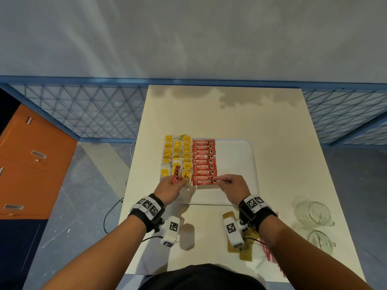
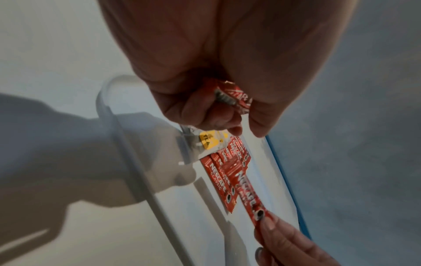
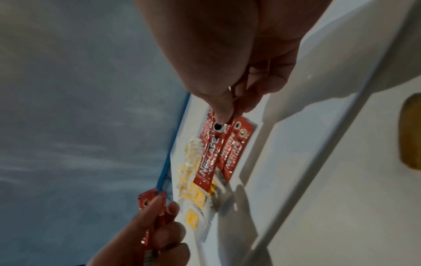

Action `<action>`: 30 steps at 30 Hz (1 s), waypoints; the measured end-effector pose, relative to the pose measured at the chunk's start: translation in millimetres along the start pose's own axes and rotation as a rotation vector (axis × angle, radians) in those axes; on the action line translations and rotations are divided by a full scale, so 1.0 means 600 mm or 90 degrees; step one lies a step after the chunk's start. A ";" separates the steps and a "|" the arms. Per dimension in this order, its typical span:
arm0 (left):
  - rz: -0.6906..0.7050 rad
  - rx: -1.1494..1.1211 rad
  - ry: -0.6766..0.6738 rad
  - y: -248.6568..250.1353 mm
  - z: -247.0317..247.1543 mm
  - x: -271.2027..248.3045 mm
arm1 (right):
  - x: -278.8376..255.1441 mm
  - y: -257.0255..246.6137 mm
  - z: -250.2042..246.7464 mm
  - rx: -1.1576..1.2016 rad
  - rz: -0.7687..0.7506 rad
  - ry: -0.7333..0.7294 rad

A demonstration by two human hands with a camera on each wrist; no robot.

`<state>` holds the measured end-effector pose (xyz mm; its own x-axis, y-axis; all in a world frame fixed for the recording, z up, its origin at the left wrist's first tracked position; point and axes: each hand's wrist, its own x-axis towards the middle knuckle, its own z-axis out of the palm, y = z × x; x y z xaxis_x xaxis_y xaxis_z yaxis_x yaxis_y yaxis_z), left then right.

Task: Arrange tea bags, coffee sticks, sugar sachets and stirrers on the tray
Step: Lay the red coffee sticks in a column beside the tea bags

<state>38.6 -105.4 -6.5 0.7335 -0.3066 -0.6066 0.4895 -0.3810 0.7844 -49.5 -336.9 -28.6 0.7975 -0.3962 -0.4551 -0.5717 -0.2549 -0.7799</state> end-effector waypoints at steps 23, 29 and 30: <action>-0.107 -0.246 -0.084 0.002 -0.007 -0.032 | 0.018 0.009 0.052 -0.124 0.101 0.092; -0.116 -0.227 -0.094 -0.007 -0.004 -0.030 | 0.012 0.005 0.050 -0.106 0.100 0.101; -0.117 -0.225 -0.099 -0.009 -0.004 -0.029 | 0.011 0.005 0.049 -0.102 0.101 0.104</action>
<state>24.3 -96.0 0.4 0.5528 -0.3991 -0.7315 0.7568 -0.1270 0.6412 -40.1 -314.2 -46.8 0.6609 -0.5758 -0.4813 -0.7210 -0.3092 -0.6201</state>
